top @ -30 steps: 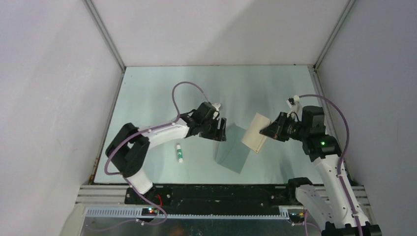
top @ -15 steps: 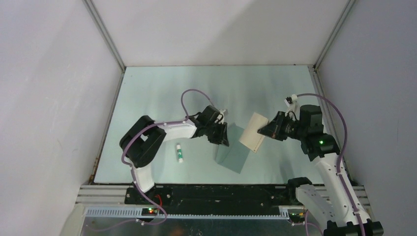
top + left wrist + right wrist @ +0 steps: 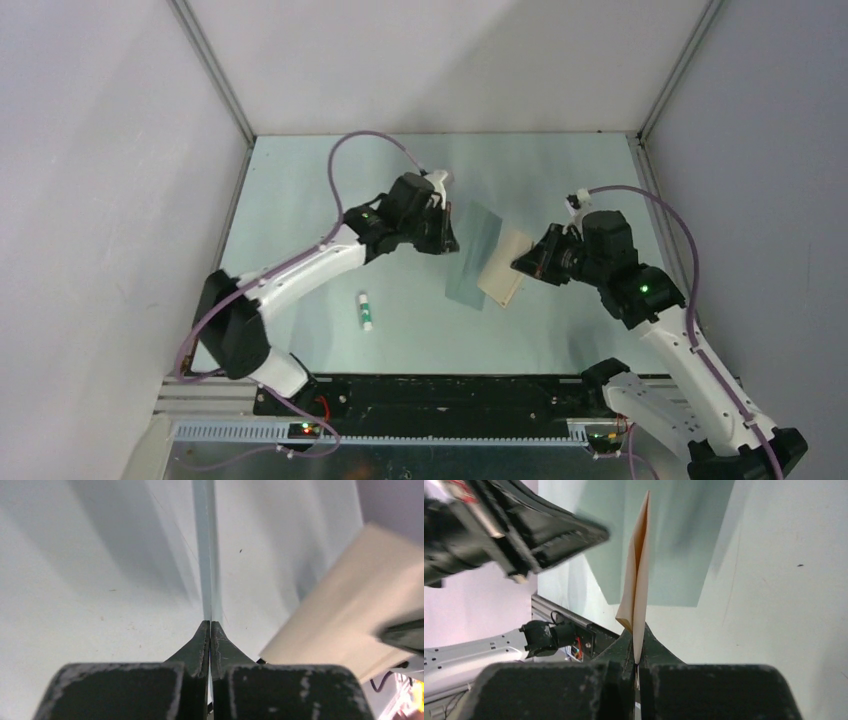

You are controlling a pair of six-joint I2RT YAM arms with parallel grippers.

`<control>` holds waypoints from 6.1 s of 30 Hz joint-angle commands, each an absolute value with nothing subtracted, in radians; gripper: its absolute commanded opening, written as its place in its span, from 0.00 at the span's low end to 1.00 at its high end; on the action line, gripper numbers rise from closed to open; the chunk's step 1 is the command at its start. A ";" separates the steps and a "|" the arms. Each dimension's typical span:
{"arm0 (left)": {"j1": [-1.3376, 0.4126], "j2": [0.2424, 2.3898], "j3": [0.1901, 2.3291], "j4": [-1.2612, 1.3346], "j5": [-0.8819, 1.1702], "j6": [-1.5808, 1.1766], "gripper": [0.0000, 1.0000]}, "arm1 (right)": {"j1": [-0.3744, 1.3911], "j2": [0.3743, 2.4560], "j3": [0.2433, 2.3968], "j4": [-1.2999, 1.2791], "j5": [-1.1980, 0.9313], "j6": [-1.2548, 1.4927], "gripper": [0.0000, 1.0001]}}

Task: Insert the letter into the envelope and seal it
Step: Pick up the envelope from the center of the board, then place the letter in the envelope.

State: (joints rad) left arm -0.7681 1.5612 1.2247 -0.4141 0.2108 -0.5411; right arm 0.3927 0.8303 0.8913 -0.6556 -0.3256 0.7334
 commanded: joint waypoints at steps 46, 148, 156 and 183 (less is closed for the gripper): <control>-0.892 1.462 1.484 -0.832 -0.161 -0.558 0.00 | 0.904 1.297 1.229 -0.544 0.142 0.882 0.00; -0.782 1.378 1.238 -0.485 0.364 -0.562 0.00 | 0.651 1.512 1.286 -0.532 0.014 0.760 0.01; -0.782 1.378 1.234 -0.491 0.361 -0.551 0.00 | 0.655 1.509 1.289 -0.482 -0.069 0.776 0.00; -0.786 1.352 1.196 -0.462 0.416 -0.524 0.00 | 0.656 1.521 1.320 -0.501 0.055 0.868 0.00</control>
